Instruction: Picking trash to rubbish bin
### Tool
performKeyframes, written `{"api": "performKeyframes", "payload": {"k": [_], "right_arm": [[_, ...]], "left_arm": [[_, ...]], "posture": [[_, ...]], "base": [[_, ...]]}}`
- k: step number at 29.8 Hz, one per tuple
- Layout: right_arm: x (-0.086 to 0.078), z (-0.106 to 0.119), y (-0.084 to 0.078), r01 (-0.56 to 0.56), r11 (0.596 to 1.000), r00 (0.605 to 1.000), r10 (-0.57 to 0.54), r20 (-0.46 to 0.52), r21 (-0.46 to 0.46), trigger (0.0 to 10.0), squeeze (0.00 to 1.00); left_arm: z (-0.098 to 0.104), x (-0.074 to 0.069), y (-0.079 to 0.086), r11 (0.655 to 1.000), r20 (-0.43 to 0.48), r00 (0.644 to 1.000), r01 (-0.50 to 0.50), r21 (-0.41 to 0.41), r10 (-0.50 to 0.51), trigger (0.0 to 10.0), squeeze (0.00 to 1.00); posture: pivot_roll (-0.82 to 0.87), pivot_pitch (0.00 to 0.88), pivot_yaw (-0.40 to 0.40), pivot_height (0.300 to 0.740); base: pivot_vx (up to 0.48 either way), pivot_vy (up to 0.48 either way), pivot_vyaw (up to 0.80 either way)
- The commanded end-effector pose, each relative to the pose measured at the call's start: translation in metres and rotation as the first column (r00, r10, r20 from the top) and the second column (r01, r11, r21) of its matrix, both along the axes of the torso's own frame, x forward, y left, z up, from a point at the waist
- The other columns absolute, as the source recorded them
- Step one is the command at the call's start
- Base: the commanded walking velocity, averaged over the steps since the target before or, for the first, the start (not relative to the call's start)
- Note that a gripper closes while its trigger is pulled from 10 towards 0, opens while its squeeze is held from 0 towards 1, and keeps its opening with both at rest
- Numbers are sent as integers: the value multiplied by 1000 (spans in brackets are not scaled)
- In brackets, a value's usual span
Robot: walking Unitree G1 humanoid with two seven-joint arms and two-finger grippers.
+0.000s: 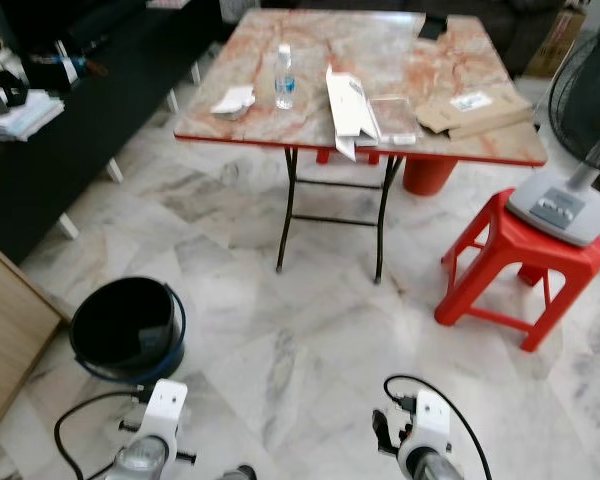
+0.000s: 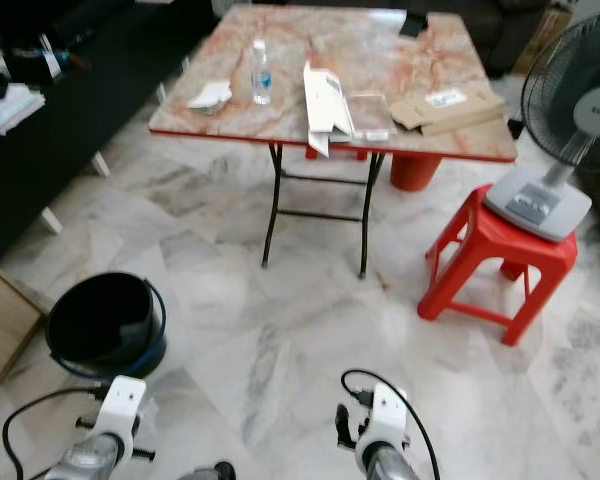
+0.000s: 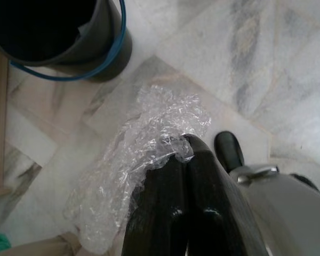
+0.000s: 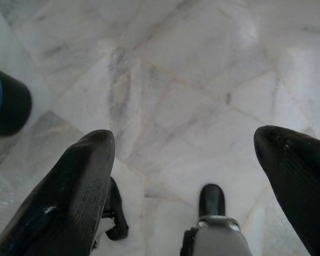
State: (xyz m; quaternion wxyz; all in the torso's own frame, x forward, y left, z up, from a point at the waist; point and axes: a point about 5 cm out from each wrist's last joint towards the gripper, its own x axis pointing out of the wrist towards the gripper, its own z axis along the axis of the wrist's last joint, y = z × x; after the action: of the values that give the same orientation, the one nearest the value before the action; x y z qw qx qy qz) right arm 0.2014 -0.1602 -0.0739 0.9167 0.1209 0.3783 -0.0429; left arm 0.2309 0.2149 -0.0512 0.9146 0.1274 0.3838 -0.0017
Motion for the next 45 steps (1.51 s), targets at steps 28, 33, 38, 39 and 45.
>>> {"api": "performKeyframes", "payload": {"k": [28,33,38,39,45], "right_arm": [[2,1,6,-19,1000,1000,19,0,3,10000,0],[2,1,7,-32,999,1000,32,1,3,10000,0],[3,1,8,-38,999,999,38,10,-1,10000,0],[3,1,8,-38,999,999,38,10,-1,10000,0],[3,1,10,-43,999,999,43,10,6,10000,0]], "left_arm": [[2,1,6,998,21,998,-56,11,56,10000,0],[2,1,5,999,23,998,-54,8,54,10000,0],[3,3,5,999,35,998,-52,10,52,10000,0],[3,3,5,999,35,998,-52,10,52,10000,0],[7,8,6,999,64,997,-53,10,52,10000,0]], "posture": [[87,124,1,740],[87,124,0,740],[89,126,2,740],[89,126,2,740],[97,126,3,740]], "base": [[299,0,413],[364,0,0],[364,0,705],[364,0,775],[364,0,773]]}}
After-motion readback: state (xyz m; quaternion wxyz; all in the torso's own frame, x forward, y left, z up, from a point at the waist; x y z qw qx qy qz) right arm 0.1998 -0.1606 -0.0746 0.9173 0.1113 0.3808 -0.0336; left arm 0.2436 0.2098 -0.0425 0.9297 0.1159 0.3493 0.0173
